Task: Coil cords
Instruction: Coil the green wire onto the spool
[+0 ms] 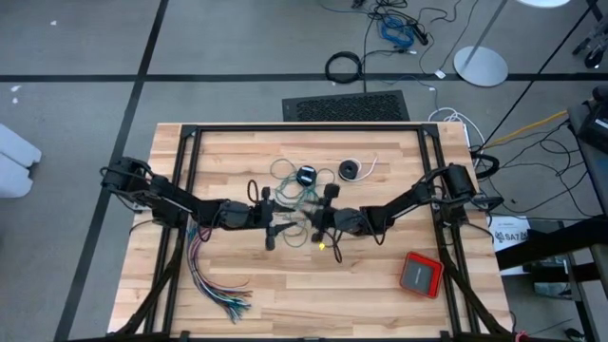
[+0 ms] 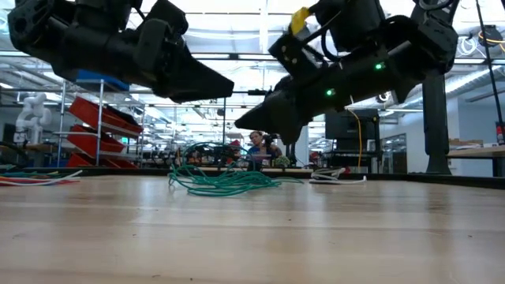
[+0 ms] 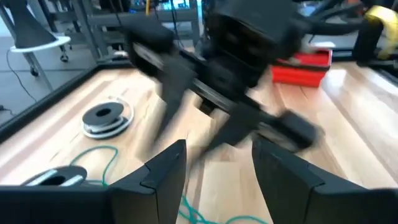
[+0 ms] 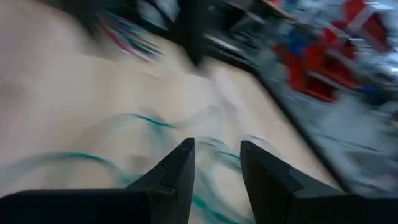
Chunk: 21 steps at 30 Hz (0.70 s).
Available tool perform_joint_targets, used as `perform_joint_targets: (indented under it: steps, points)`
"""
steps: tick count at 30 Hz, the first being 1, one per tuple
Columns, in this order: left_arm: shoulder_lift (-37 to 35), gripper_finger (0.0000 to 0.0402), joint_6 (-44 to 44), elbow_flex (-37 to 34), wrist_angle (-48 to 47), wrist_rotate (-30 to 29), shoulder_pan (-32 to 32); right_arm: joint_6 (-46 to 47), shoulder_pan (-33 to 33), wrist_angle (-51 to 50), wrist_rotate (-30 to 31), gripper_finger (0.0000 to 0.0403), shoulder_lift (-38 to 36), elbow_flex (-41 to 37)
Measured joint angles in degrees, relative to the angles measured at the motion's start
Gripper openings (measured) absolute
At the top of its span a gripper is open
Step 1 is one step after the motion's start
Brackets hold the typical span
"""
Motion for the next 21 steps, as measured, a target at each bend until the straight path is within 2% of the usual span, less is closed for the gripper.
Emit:
perform_joint_targets:
  steps: [3,8,12,18,21]
  points:
    - [0.0,0.0192,0.1,0.0,-1.5,-0.1,0.0,-3.2,-1.4,-0.2,4.0,0.0116,-0.6,0.0]
    - [0.0,0.0192,1.2,0.0,-1.5,-0.3,0.0,-7.8,-2.8,-0.9,4.1,0.0116,-1.7,0.0]
    - [0.0,0.0192,6.0,0.0,-1.1,-2.2,0.3,-13.4,-4.1,-0.7,4.3,0.0116,-2.8,0.0]
    - [0.0,0.0192,16.5,0.0,1.1,-4.8,0.9,-13.7,-7.3,-0.8,4.1,0.0116,-2.8,0.0]
    - [0.0,0.0192,18.5,0.0,2.2,-5.0,2.1,-13.6,-8.0,-1.6,5.6,0.0116,-3.2,0.0]
